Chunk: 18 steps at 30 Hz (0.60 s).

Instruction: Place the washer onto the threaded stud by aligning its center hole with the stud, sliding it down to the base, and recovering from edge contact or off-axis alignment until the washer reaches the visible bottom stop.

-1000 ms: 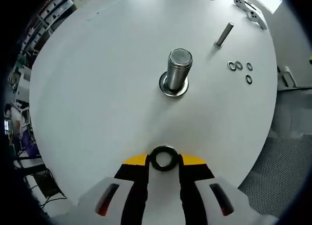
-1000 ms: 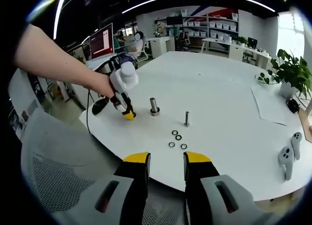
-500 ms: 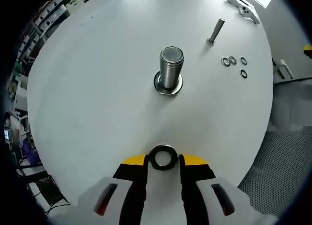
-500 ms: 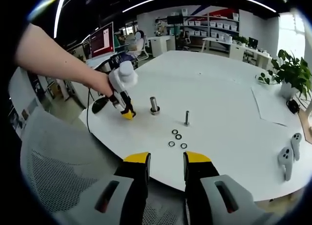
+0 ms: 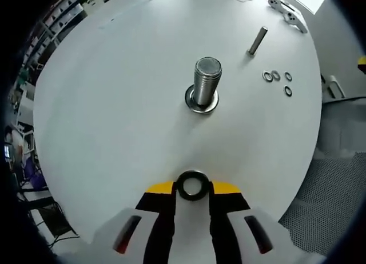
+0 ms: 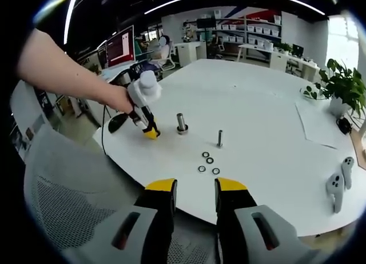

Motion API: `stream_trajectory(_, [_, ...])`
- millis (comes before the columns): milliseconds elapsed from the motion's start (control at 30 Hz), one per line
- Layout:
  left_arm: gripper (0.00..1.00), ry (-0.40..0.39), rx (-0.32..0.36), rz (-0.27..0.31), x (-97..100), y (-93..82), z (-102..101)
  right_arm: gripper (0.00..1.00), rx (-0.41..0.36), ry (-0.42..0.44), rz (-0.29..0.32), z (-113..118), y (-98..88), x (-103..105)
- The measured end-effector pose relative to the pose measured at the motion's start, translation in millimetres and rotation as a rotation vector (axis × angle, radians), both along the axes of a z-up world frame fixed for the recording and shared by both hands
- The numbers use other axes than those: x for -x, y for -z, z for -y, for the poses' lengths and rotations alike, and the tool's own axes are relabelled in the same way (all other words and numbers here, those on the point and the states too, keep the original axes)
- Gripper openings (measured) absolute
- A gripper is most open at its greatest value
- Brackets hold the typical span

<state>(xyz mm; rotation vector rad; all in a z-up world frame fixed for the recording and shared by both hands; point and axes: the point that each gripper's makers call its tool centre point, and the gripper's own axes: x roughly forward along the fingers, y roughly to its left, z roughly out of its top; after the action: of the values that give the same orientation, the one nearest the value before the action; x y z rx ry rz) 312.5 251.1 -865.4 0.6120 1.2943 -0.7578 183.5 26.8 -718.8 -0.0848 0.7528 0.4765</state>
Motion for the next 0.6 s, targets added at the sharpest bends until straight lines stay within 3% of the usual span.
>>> stream_trajectory(200, [0.19,0.037,-0.013,0.018,2.4,-0.9,1,0.29,0.001,0.010,-0.006,2,1.2,0])
stream_trajectory(300, [0.19,0.127,-0.057,0.048,0.7,-0.9,4,0.29,0.004,0.010,0.000,2,0.1,-1])
stream_trajectory(400, [0.19,0.106,-0.030,0.017,4.9,-0.6,11,0.29,0.000,0.015,0.000,3,0.3,-1])
stream_trajectory(600, [0.18,0.091,-0.014,0.014,4.1,-5.7,10,0.28,0.001,0.013,0.002,2,-0.1,-1])
